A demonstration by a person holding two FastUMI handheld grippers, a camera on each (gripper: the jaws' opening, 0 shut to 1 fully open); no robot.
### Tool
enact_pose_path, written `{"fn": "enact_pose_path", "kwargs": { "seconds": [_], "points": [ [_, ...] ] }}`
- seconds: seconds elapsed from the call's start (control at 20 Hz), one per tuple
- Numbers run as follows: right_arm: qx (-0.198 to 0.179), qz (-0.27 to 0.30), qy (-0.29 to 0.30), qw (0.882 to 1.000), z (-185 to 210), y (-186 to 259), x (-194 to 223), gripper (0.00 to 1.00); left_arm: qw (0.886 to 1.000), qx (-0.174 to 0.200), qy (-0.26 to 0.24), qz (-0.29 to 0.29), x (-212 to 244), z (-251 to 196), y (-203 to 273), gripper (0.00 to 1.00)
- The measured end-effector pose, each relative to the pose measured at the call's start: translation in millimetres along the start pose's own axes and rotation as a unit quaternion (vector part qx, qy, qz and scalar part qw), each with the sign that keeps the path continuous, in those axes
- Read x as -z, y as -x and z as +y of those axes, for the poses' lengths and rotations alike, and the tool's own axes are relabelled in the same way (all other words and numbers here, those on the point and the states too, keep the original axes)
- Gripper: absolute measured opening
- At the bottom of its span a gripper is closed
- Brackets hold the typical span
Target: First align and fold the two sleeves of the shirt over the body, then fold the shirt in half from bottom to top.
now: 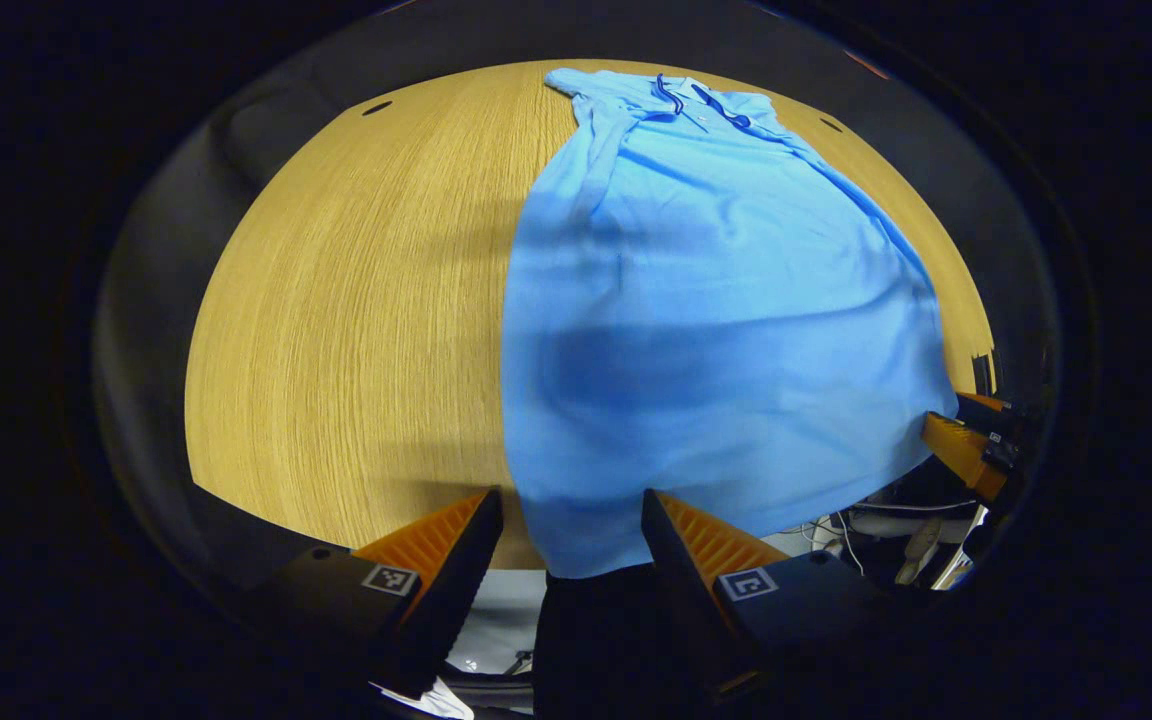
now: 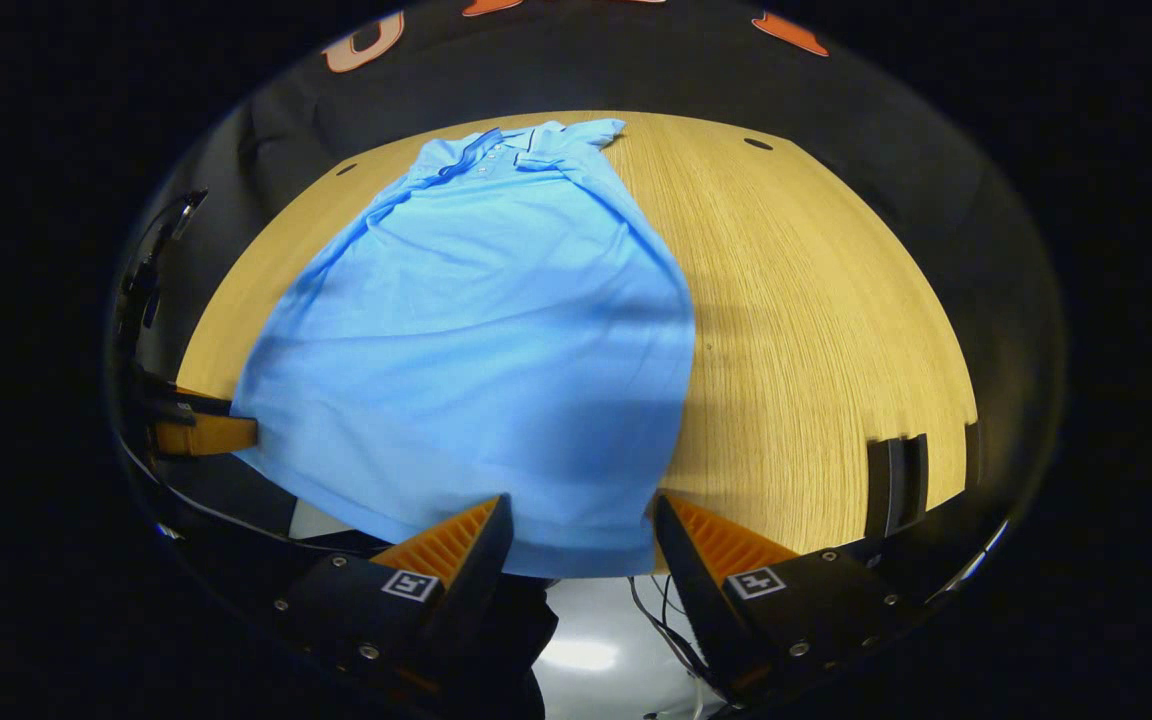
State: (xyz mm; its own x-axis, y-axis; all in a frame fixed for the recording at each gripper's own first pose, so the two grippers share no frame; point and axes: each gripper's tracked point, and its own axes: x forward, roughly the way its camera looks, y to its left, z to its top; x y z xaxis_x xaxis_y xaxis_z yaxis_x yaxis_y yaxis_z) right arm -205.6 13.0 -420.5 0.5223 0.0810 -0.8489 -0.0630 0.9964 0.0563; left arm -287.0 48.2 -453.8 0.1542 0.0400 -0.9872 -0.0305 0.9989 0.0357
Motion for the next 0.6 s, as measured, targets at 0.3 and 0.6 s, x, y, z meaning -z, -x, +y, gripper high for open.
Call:
{"fn": "enact_pose_path", "kwargs": {
  "seconds": [0.3,0.6],
  "points": [
    [-0.008,0.018,-0.047,0.999,8.4,-1.4,0.1,0.14,0.999,0.011,0.035,0.005,-4.6,-8.8,-2.5,0.31],
    [-0.045,0.034,-0.08,0.995,17.5,1.7,2.0,0.04,0.999,0.035,0.002,0.003,-3.6,-11.8,-1.2,0.07]
  ]
}}
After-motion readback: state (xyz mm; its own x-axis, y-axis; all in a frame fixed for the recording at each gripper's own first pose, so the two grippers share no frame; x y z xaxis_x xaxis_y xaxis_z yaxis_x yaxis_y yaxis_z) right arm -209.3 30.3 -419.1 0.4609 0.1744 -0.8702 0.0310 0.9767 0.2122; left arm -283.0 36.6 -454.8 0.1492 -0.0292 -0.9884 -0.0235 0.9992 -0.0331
